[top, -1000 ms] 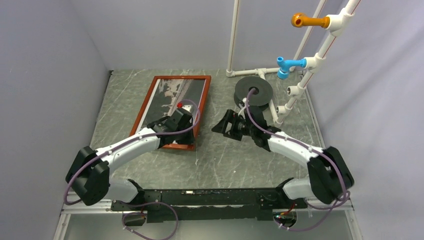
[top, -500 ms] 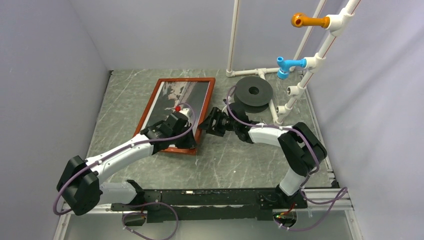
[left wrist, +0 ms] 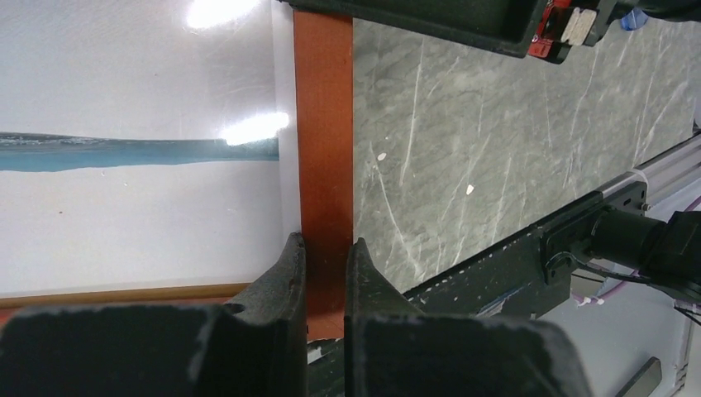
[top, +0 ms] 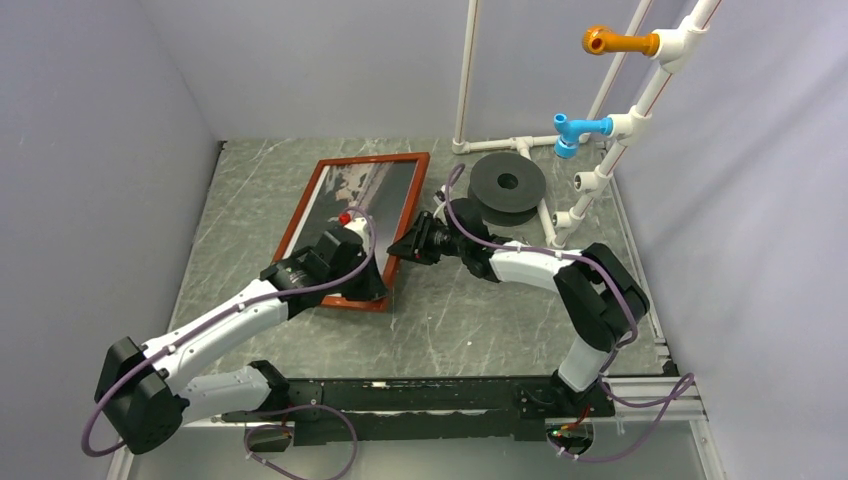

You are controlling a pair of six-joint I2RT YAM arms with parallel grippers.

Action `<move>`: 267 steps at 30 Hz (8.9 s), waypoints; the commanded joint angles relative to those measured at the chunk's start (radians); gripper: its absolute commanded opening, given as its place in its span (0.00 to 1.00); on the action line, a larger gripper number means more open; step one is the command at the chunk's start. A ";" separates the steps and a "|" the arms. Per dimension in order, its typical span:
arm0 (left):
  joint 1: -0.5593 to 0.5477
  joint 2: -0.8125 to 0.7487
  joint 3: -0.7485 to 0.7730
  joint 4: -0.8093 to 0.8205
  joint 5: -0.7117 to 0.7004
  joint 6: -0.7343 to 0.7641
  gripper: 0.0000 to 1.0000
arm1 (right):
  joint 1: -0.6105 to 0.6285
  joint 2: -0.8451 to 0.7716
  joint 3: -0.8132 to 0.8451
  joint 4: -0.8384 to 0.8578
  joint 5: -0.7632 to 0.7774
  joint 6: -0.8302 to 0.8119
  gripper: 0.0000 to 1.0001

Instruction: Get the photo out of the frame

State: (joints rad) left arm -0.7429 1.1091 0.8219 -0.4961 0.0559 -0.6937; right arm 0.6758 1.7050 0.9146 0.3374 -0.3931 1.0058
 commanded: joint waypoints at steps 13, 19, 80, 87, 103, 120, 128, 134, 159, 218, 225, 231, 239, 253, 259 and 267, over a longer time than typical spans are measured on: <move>-0.142 -0.044 0.264 -0.266 -0.244 0.200 0.81 | 0.085 -0.113 0.251 -0.457 0.242 0.137 0.00; -0.326 0.028 0.325 -0.384 -0.589 0.196 0.85 | 0.099 -0.111 0.330 -0.575 0.265 0.203 0.00; -0.230 -0.237 0.374 -0.199 -0.573 0.252 0.00 | 0.153 -0.694 0.257 -0.958 0.921 -0.328 0.95; -0.060 -0.251 0.462 -0.200 -0.397 0.285 0.00 | 0.153 -0.652 0.219 -0.976 0.883 -0.307 0.93; 0.408 -0.328 0.246 0.032 0.174 0.058 0.00 | 0.153 -0.677 0.151 -0.989 0.883 -0.286 0.92; 0.892 -0.332 -0.279 0.330 0.627 -0.073 0.00 | 0.153 -0.682 0.091 -0.984 0.889 -0.290 0.93; 0.891 -0.187 -0.363 0.385 0.572 -0.026 0.00 | 0.153 -0.667 0.078 -0.979 0.886 -0.292 0.93; 0.889 -0.108 -0.504 0.560 0.616 -0.093 0.00 | 0.154 -0.664 0.047 -0.965 0.875 -0.289 0.93; 0.827 0.135 -0.581 0.583 0.515 -0.030 0.14 | 0.100 -0.560 -0.084 -0.954 1.010 -0.318 0.90; 0.169 -0.419 -0.374 0.370 0.406 -0.035 0.98 | -0.939 -0.534 -0.522 -0.356 0.195 -0.346 0.95; 0.169 -0.412 -0.361 0.375 0.419 -0.027 0.98 | -0.811 -0.567 -0.467 -0.584 0.392 -0.272 0.89; 0.169 -0.382 -0.359 0.393 0.438 -0.036 0.97 | -0.622 -0.495 -0.414 -0.679 0.587 -0.229 0.81; 0.168 -0.425 -0.342 0.327 0.415 -0.029 0.97 | -0.546 -0.324 -0.319 -0.738 0.652 -0.214 0.54; 0.168 -0.431 -0.378 0.375 0.426 -0.108 0.98 | -0.307 -0.368 -0.309 -0.680 0.695 -0.276 0.00; 0.169 -0.385 -0.499 0.639 0.465 -0.304 0.97 | -0.113 -0.508 -0.337 -0.627 0.623 -0.306 0.00; 0.152 -0.265 -0.617 0.960 0.428 -0.508 0.95 | 0.047 -0.711 -0.450 -0.418 0.313 -0.323 0.00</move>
State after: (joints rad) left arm -0.5743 0.8017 0.1989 0.2420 0.4976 -1.0904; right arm 0.6880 1.0580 0.5083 -0.2478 0.1249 0.6949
